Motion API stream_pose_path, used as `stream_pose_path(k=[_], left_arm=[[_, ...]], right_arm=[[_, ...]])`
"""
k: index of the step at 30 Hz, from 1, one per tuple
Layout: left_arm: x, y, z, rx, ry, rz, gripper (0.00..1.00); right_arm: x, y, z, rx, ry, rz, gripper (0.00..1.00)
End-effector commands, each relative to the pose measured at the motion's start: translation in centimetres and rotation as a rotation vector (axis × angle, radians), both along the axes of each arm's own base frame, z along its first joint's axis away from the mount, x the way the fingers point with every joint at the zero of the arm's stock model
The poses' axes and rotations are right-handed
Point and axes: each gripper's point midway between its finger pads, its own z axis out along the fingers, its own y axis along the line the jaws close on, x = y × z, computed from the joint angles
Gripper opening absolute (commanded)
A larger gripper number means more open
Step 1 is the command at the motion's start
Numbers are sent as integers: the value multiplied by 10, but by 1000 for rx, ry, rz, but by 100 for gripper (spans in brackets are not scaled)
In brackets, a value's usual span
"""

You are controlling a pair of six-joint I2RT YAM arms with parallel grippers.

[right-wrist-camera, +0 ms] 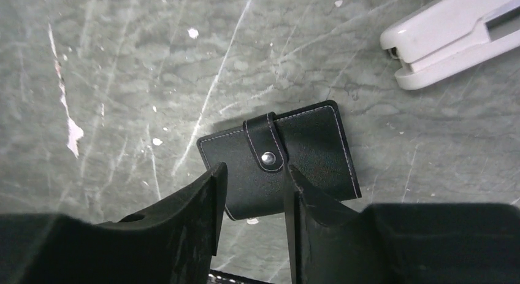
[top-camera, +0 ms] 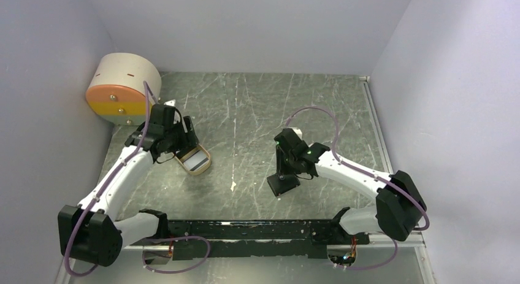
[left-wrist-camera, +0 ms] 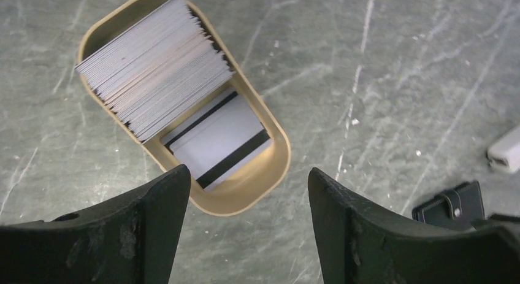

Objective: Put the credit cards into the card holder
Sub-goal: Pick up the card holder from the center of the board.

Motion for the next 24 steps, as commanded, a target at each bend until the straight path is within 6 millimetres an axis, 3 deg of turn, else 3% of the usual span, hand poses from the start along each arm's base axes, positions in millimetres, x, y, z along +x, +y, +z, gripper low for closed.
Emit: stream_pose_path(k=[1,7,16,18,21,24], left_arm=[[-1,-22,22,-80,-110,-156,75],[-5,-32,38,-117,-192,-228,74],[-5,-34,41,-127,-202,-237,73],[-5,-34,42,-130,-206,-240,72],[-6,-37,43,-141,-214,-251,69],[-9,-44,45,-173,-214,-282,65]], right_arm=[[-6,5,-10,3,16,92,41],[-11,6,-30,-28,54,119,38],[-10,6,-53,-113,103,144,36],[-8,6,-52,-127,102,137,27],[-2,12,-44,-110,81,119,4],[6,22,-30,-58,46,99,0]])
